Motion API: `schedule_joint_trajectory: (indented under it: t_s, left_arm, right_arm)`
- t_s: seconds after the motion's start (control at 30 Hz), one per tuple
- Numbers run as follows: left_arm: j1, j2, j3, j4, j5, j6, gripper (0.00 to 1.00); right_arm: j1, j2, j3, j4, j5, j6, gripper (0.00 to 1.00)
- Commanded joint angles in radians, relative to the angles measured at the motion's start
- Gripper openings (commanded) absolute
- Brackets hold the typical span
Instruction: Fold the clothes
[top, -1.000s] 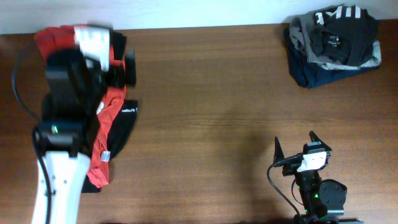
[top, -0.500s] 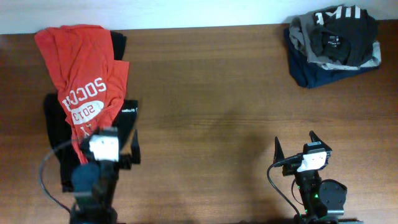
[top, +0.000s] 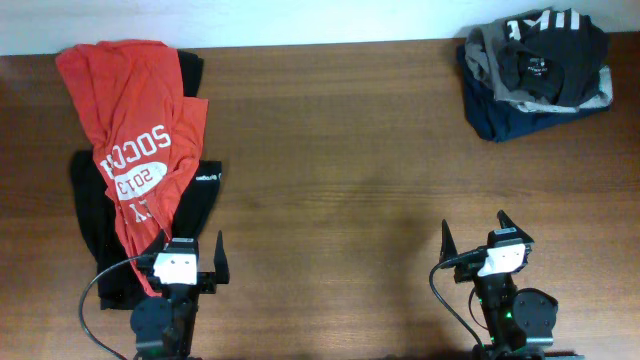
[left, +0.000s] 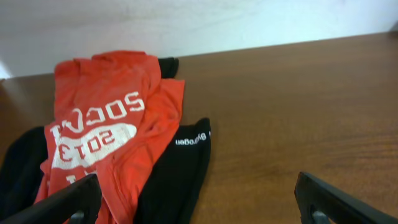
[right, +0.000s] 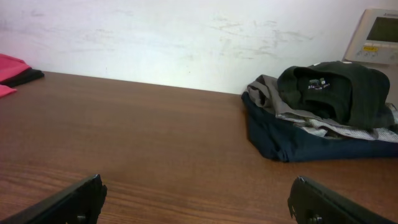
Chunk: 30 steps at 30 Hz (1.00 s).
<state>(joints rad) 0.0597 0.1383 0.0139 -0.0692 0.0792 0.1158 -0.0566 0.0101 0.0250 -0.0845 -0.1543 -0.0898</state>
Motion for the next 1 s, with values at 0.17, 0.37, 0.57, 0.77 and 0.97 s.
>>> schedule_joint_trajectory:
  t_s: [0.17, 0.37, 0.57, 0.77, 0.97]
  left_arm:
    - [0.004, -0.133, -0.005, -0.001, 0.011, 0.009, 0.99]
    - [0.004, -0.132, -0.005, -0.003, 0.011, 0.010, 0.99]
    - [0.004, -0.132, -0.005, -0.003, 0.011, 0.009, 0.99]
    - [0.004, -0.131, -0.005, -0.002, 0.011, 0.009, 0.99]
    - [0.004, -0.132, -0.005, -0.003, 0.011, 0.010, 0.99]
  right_arm:
    - [-0.004, -0.007, -0.010, 0.001, 0.012, -0.006, 0.99]
    - [-0.004, -0.007, -0.010, 0.001, 0.012, -0.006, 0.99]
    - [-0.004, -0.007, -0.010, 0.001, 0.012, -0.006, 0.99]
    - [-0.004, -0.007, -0.010, 0.001, 0.012, -0.006, 0.99]
    - [-0.004, -0.007, -0.010, 0.001, 0.012, -0.006, 0.99]
